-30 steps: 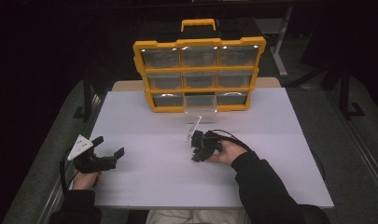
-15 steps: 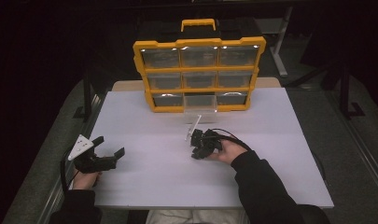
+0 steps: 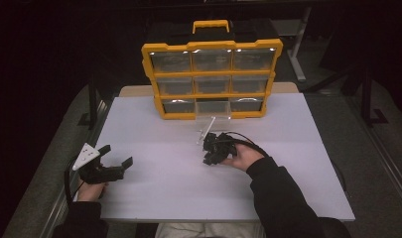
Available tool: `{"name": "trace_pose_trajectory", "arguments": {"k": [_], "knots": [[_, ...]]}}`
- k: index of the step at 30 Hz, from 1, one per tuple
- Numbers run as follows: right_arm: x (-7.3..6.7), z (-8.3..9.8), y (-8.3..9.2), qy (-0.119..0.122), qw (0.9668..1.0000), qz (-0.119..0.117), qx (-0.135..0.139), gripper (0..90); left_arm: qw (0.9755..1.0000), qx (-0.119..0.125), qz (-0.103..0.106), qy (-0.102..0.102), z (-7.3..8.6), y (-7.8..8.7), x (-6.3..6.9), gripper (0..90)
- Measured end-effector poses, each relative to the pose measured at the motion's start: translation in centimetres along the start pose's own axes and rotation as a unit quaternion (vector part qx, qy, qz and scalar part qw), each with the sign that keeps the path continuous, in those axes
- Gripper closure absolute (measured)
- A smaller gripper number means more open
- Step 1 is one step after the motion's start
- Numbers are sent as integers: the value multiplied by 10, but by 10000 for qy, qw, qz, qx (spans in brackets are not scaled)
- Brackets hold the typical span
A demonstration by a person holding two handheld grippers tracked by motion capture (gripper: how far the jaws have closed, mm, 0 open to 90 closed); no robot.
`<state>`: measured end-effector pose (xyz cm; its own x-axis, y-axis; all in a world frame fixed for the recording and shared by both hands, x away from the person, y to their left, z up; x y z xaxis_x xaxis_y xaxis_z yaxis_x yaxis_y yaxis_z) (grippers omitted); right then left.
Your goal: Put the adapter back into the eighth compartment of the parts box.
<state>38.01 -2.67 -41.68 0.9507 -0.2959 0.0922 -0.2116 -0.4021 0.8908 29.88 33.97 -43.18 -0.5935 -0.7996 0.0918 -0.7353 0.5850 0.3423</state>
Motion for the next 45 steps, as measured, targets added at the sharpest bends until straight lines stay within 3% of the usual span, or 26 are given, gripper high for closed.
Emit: {"name": "trace_pose_trajectory", "arguments": {"k": [10, 45], "knots": [[5, 1, 6, -58, 10000, 35, 43, 745, 10000, -10, 9, -7, 0, 0, 0, 0], [34, -12, 52, -145, 9992, 331, 185, 745, 10000, 1, 3, -4, 0, 0, 0, 0]]}}
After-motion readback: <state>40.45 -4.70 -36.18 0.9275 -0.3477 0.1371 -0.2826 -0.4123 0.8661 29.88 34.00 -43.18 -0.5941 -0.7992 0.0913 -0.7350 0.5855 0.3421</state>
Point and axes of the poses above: each handheld gripper's, and its own axes: y roughly backward along the jaws, z roughly out of its underside, x roughly to its right, the point moved 1 cm from there along -y, roughly forward along the jaws, and after that the axes turned 7 degrees about z, right-handed, at the moved point
